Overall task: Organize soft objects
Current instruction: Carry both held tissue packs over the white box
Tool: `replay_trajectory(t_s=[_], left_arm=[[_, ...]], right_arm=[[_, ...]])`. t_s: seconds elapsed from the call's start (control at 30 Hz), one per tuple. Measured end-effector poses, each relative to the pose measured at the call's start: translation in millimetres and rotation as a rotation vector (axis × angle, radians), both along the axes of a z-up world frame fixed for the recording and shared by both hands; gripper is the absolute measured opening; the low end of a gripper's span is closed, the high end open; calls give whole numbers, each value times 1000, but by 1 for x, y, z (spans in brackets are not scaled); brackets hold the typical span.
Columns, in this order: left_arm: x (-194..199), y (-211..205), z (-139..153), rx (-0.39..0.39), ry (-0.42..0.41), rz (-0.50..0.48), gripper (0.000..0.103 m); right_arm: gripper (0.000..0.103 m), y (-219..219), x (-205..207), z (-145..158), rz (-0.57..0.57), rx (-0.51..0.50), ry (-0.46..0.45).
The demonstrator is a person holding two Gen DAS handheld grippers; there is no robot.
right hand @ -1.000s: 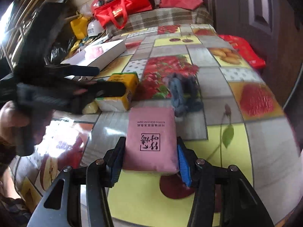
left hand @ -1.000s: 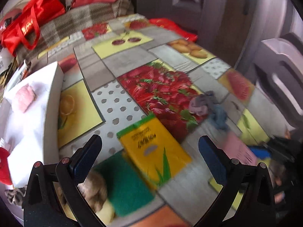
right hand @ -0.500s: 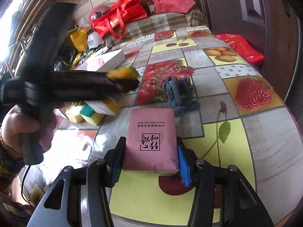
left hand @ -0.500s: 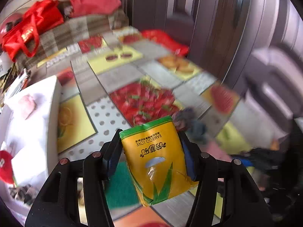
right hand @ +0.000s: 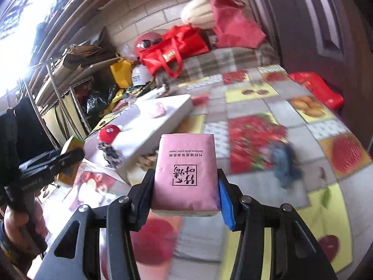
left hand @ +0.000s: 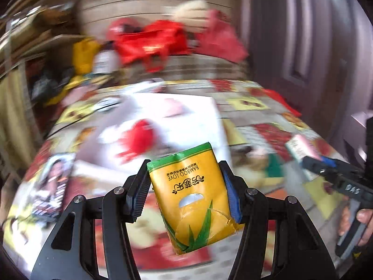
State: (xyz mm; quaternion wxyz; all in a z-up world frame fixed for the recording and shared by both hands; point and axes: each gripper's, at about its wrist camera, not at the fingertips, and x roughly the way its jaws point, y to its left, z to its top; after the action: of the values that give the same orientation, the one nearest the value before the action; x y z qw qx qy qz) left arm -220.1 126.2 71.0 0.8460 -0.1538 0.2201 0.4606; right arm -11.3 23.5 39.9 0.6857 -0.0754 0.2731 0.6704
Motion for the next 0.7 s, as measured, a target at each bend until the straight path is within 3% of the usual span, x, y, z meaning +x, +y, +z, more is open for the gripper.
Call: replay_trajectory(t_s=[0.27, 0.4, 0.7], left_arm=[[-85, 9, -18, 46, -10, 217, 57], [-99, 11, -27, 26, -30, 232, 57], [-84, 5, -25, 87, 5, 196, 57]], right_arm=[[50, 36, -65, 6, 20, 74, -83], [50, 52, -90, 5, 47, 91, -89], [50, 67, -103, 2, 53, 84, -89]])
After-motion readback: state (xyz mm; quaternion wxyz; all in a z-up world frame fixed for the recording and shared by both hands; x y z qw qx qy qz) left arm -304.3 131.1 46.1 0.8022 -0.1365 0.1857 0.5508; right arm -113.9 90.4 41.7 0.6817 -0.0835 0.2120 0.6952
